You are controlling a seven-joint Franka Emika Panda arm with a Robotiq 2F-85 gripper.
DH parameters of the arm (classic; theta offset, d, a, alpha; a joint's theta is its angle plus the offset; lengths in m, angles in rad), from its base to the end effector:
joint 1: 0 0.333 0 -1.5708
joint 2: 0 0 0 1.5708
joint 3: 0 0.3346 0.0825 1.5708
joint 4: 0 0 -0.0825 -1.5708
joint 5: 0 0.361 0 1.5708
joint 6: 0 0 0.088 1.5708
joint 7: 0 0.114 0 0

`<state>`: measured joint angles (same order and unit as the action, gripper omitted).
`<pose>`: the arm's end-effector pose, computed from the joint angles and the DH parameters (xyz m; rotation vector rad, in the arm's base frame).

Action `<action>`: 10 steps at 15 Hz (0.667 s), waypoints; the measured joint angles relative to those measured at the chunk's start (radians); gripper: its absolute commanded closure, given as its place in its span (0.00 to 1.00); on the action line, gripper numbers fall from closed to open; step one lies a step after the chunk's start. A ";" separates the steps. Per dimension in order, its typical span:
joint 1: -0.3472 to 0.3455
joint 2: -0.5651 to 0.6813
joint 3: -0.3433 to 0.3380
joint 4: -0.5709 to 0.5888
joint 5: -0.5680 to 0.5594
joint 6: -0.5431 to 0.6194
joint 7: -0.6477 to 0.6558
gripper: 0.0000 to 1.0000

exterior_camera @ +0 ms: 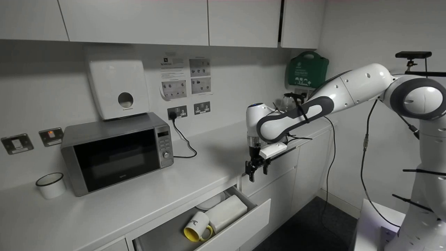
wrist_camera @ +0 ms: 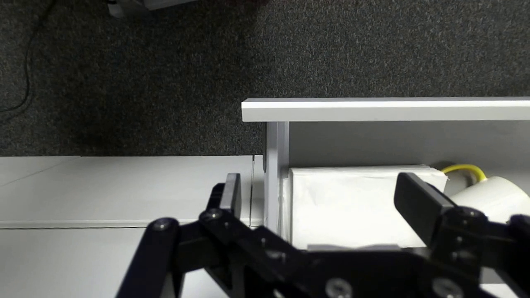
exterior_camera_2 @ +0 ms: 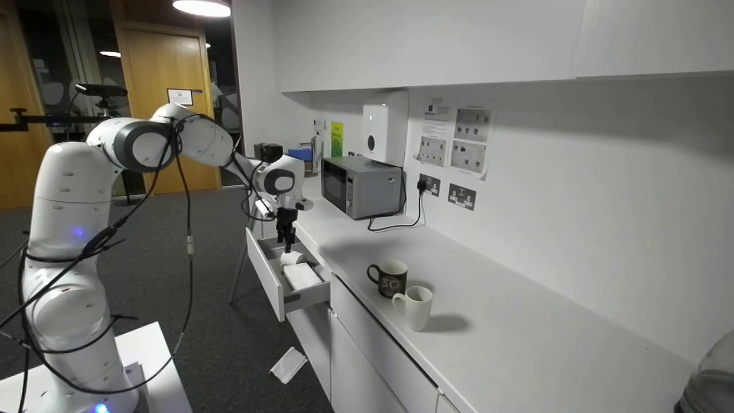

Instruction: Push the open drawer backwards

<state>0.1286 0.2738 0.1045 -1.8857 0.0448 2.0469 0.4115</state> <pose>0.5748 0.1356 0.3788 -3.0910 0.3155 0.1973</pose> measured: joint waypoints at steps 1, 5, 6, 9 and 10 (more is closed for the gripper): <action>0.001 -0.002 0.000 -0.002 0.000 0.000 0.000 0.00; 0.001 -0.002 0.001 -0.002 0.000 0.000 0.000 0.00; 0.001 -0.002 0.001 -0.002 0.000 0.000 0.000 0.00; 0.005 0.004 0.001 -0.001 0.000 0.001 0.001 0.00; 0.008 0.008 0.001 -0.001 0.001 0.003 0.002 0.00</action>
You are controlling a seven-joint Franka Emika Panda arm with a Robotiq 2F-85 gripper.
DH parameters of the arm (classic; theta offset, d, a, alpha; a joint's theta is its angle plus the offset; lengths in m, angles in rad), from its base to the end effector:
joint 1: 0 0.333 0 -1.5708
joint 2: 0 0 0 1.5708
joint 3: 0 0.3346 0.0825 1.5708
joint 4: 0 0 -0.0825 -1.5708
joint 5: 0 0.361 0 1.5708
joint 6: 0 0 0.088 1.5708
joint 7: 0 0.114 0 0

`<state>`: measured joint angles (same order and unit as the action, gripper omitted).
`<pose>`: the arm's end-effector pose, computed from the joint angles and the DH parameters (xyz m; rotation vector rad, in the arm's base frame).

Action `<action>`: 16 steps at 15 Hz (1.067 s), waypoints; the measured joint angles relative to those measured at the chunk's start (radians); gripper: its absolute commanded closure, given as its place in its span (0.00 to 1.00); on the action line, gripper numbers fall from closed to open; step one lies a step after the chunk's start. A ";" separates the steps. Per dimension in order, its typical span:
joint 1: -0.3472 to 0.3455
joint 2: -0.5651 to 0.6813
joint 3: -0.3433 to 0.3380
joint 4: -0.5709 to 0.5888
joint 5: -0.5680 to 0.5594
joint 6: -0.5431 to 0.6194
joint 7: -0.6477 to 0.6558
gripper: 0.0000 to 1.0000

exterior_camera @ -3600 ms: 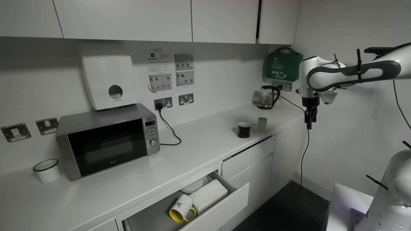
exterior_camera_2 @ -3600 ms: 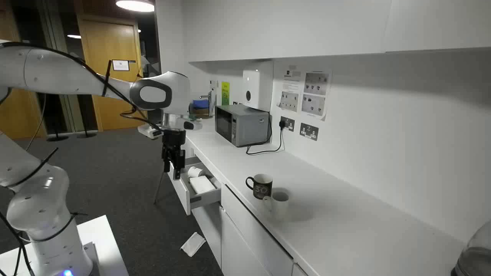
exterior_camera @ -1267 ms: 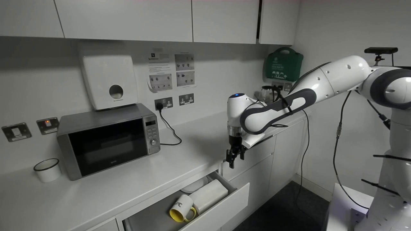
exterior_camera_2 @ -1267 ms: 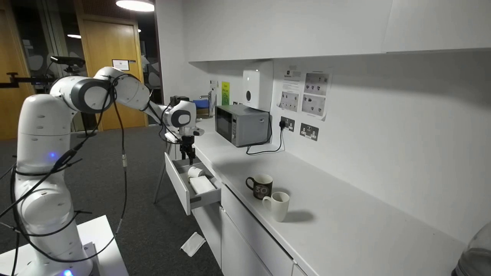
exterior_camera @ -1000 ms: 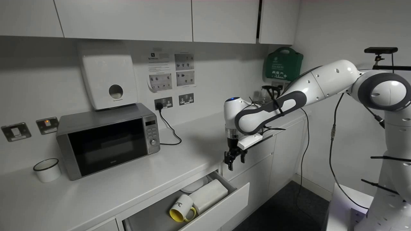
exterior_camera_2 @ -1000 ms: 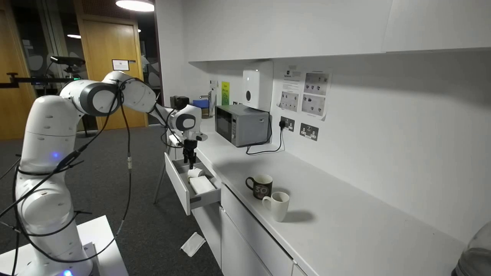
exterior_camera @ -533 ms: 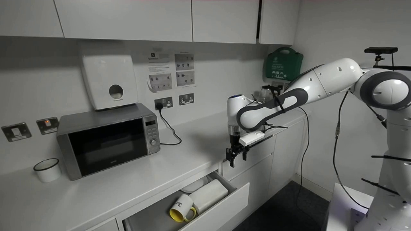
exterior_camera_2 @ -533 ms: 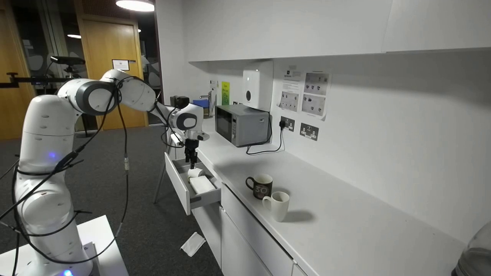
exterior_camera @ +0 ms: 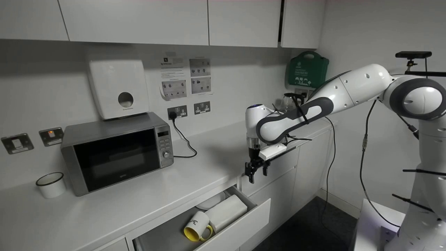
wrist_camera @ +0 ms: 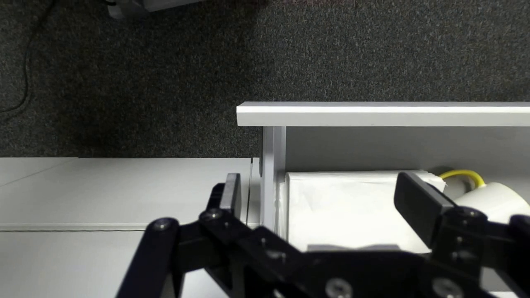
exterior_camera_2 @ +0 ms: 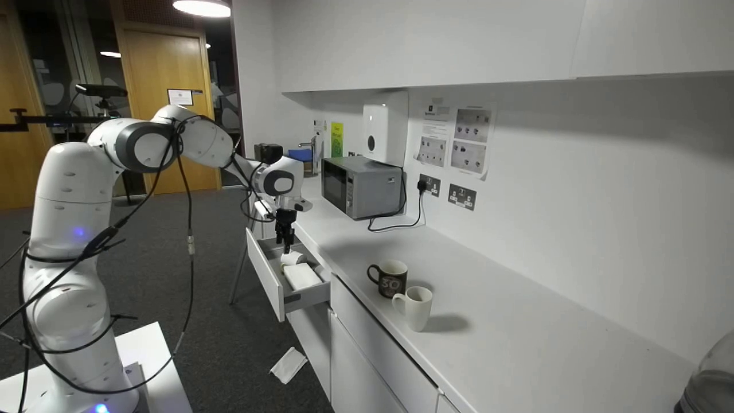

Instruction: Push the open drawer backwards

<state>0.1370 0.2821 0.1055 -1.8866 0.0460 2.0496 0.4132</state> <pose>0.5739 0.1411 0.3737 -3.0922 0.3051 0.2081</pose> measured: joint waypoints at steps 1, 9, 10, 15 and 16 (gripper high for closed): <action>0.005 0.005 0.001 0.000 0.002 0.001 0.001 0.00; 0.085 0.035 0.035 -0.064 0.030 0.089 0.010 0.00; 0.093 0.035 0.042 -0.085 0.046 0.111 0.012 0.00; 0.114 0.035 0.066 -0.186 0.147 0.245 0.026 0.00; 0.116 0.035 0.070 -0.201 0.164 0.274 0.039 0.00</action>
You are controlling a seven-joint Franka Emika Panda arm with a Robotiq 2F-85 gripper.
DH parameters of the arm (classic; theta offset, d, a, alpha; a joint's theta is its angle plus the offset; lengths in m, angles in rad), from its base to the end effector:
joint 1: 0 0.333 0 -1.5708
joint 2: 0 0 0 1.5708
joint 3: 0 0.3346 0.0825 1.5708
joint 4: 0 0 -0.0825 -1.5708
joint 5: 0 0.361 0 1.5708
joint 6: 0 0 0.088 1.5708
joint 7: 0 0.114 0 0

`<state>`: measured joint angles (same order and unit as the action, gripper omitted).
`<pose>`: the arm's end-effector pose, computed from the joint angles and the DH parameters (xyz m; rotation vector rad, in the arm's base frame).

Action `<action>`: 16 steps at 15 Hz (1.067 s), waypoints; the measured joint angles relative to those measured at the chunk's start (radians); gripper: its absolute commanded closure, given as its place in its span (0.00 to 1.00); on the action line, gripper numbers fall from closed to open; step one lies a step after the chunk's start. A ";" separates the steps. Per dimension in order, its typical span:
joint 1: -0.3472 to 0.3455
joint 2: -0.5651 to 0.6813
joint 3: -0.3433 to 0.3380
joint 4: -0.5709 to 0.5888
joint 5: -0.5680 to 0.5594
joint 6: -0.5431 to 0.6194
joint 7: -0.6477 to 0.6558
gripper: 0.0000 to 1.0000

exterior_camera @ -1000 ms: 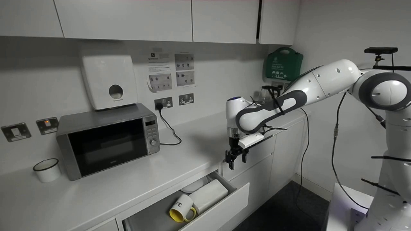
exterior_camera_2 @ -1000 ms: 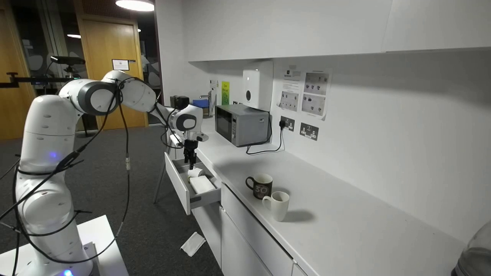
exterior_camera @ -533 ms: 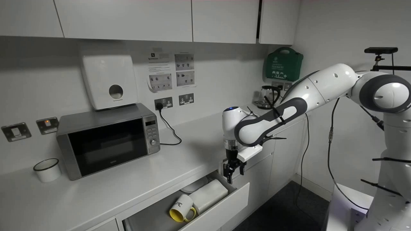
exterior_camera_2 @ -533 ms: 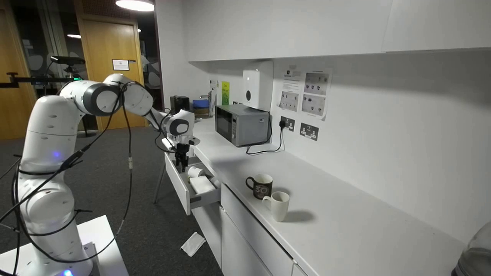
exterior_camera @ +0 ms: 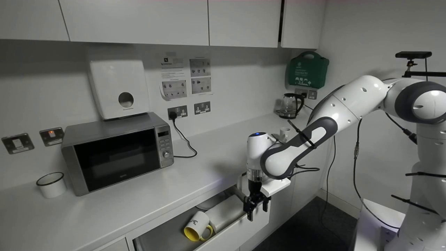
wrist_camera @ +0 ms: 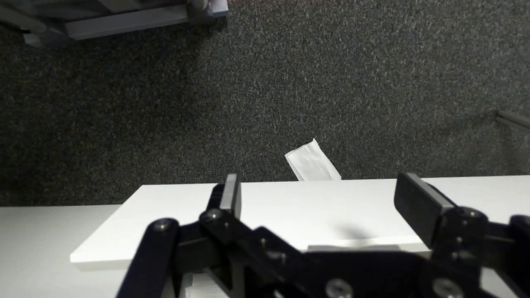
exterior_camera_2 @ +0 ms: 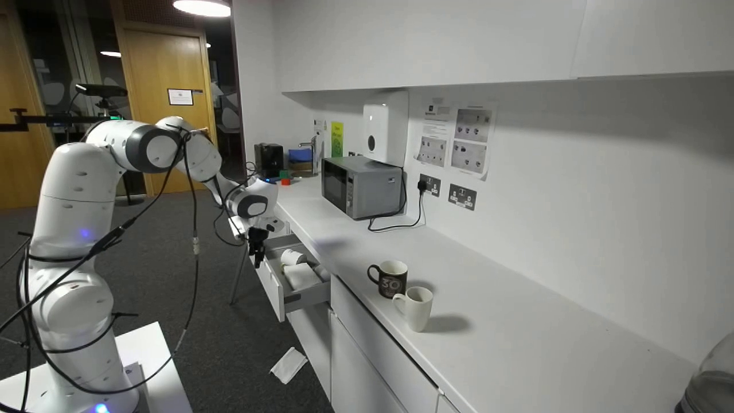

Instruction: Push the open drawer backwards

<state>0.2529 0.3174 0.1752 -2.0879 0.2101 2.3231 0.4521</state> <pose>0.5134 0.2365 0.2954 -2.9715 0.2690 0.2381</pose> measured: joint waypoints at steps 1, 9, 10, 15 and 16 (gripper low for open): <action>0.004 0.000 0.001 -0.013 0.009 0.026 0.016 0.00; 0.076 0.013 -0.043 -0.060 -0.129 0.133 0.269 0.00; 0.081 0.018 -0.050 -0.060 -0.158 0.133 0.290 0.00; 0.087 0.059 -0.062 -0.032 -0.213 0.113 0.296 0.00; 0.087 0.070 -0.062 -0.022 -0.218 0.108 0.281 0.00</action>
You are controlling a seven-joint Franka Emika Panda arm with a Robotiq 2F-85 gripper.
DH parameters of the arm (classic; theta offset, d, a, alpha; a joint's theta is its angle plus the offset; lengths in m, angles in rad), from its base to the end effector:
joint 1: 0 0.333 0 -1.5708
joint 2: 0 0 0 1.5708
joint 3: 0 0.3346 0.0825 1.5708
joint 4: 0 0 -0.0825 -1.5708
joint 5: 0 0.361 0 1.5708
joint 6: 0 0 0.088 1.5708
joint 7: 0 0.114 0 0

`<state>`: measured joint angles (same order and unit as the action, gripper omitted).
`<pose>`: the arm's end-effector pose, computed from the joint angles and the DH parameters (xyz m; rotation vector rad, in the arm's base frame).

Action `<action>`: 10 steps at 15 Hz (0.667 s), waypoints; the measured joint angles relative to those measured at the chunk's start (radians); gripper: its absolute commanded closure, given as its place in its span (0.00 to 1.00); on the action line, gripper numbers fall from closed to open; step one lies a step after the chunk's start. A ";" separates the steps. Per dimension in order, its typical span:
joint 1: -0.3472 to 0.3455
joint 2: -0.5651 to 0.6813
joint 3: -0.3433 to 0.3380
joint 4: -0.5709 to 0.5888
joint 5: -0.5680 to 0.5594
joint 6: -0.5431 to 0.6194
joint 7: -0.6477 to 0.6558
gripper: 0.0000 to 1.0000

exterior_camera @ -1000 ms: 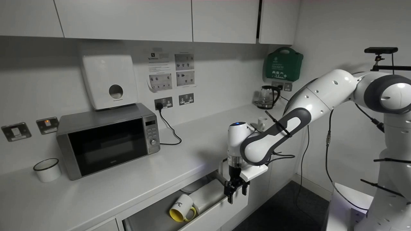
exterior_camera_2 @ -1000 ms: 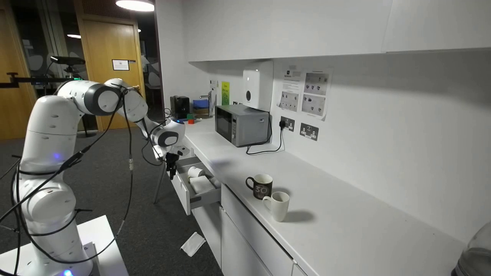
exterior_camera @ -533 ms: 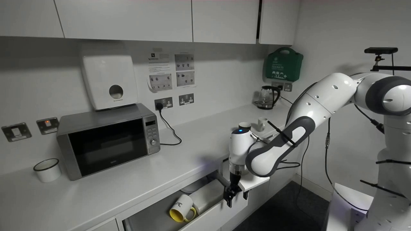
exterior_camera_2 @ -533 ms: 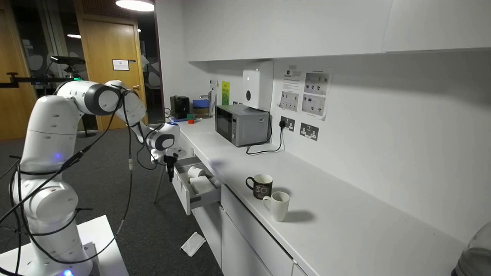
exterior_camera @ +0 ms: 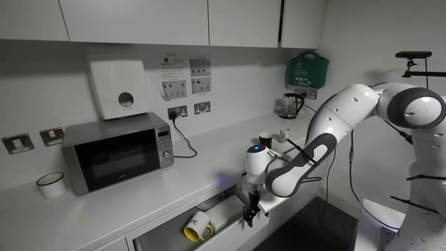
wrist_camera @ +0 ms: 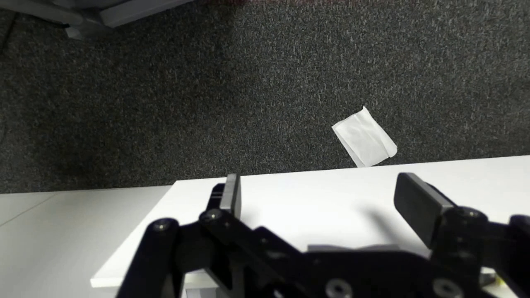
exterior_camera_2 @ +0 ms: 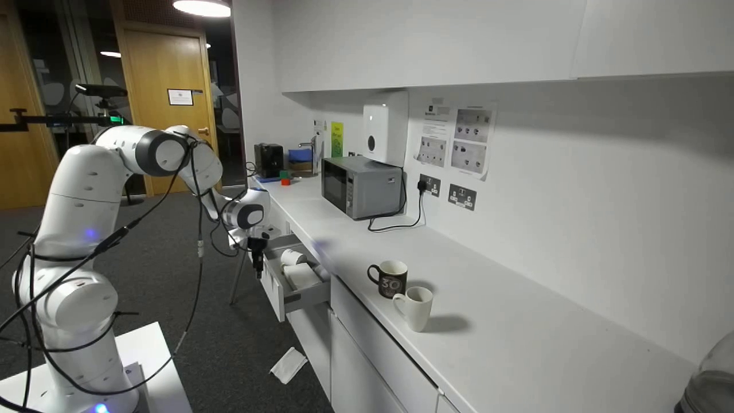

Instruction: Push the open drawer backwards

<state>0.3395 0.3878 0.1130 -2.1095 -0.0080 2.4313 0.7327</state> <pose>0.5098 0.2463 0.2543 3.1046 -0.4390 -0.1158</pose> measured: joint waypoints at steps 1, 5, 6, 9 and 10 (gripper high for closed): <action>0.000 0.010 -0.001 0.011 -0.007 -0.001 -0.017 0.00; -0.001 0.051 -0.007 0.059 -0.025 -0.003 -0.114 0.00; -0.001 0.059 -0.009 0.069 -0.027 -0.004 -0.138 0.00; -0.001 0.076 -0.012 0.097 -0.026 -0.010 -0.194 0.00; -0.001 0.076 -0.013 0.100 -0.026 -0.010 -0.204 0.00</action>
<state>0.3385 0.4642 0.1000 -2.0091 -0.0345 2.4217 0.5286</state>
